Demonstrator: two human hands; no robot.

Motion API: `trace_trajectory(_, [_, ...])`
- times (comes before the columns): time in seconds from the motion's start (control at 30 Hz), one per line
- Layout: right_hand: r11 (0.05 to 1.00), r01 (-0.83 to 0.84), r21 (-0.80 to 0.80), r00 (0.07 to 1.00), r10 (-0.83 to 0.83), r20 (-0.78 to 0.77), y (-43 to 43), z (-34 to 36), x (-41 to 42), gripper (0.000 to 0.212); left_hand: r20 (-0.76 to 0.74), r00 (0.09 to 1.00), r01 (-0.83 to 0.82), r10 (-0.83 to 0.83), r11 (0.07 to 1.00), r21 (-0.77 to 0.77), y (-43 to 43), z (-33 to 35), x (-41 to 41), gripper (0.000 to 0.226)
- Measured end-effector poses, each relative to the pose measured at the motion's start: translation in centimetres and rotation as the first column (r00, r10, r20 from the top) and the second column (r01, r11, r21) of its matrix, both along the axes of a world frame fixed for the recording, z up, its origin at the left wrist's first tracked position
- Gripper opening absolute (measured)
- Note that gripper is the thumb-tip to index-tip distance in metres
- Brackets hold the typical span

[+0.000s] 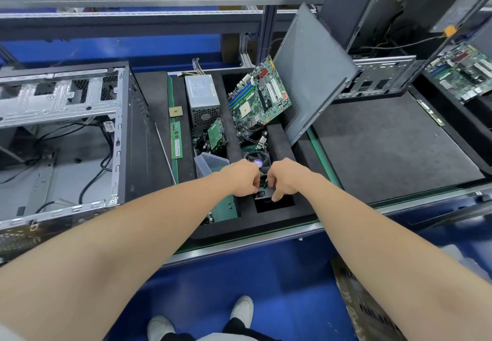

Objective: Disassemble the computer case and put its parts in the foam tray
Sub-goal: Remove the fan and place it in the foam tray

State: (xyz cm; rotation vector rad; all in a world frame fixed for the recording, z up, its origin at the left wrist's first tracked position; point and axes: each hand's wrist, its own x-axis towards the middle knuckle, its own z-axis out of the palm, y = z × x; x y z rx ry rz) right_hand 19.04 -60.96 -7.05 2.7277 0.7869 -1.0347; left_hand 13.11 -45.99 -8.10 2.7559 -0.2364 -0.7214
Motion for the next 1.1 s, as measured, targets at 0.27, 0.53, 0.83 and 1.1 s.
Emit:
trace_trajectory(0.27, [0.971, 0.003, 0.24, 0.989, -0.037, 0.14, 4.3, 2.7, -0.3, 0.024, 0.098, 0.989, -0.112, 0.115, 0.993, -0.035, 3.4, 4.7, -0.3, 0.022])
trace_trajectory(0.53, [0.768, -0.053, 0.639, 0.97, -0.113, 0.216, 14.0, 6.4, -3.6, 0.023, 0.423, 0.8, -0.37, 0.424, 0.905, -0.207, 13.2, 11.5, -4.0, 0.022])
trace_trajectory(0.83, [0.606, 0.166, 0.778, 0.957, -0.289, 0.02, 24.3, 7.2, -10.5, 0.034, 0.469, 0.593, -0.556, 0.654, 0.754, -0.35, 24.6, 12.0, -15.2, 0.021])
trace_trajectory(1.1, [0.513, 0.371, 0.774, 0.853, -0.518, -0.065, 24.8, 5.4, -13.5, 0.041, 0.386, 0.685, -0.516, 0.618, 0.785, -0.342, 28.0, 10.1, -21.1, 0.023])
